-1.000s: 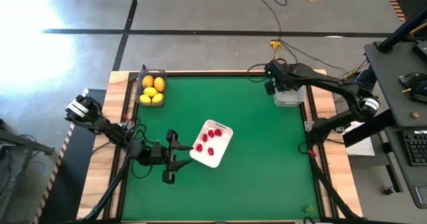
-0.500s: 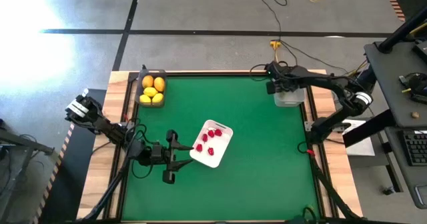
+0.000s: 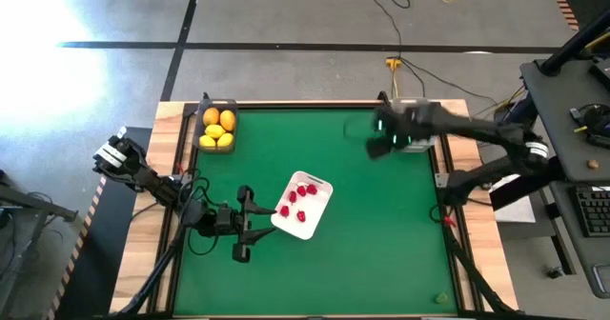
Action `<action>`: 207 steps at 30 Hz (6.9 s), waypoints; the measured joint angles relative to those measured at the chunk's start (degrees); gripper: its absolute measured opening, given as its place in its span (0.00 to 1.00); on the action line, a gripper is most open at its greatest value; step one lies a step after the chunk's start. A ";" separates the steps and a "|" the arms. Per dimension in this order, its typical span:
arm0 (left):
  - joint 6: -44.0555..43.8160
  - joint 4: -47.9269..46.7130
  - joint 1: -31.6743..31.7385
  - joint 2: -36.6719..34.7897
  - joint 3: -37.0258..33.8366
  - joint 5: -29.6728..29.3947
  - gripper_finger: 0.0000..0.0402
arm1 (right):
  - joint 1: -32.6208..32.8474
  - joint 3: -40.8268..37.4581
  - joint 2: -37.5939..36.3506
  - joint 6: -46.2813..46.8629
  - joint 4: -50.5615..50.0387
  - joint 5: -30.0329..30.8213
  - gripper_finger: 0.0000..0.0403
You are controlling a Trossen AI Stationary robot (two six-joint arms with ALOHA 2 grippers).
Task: Sort produce into baskets
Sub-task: Put the green chili pepper into the grey bin, then return to Home Position
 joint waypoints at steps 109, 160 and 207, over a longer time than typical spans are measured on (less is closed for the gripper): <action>-1.92 -3.41 2.38 -0.11 0.00 -0.77 0.44 | -22.74 -23.58 2.89 0.44 23.67 16.27 0.30; -19.65 -31.43 27.52 -5.73 -0.02 26.50 0.12 | 34.88 -21.82 14.94 -48.13 90.34 3.84 0.03; -20.17 -72.43 37.10 -72.53 -21.88 30.64 0.11 | 28.01 -58.42 -68.35 -39.17 68.82 -18.39 0.02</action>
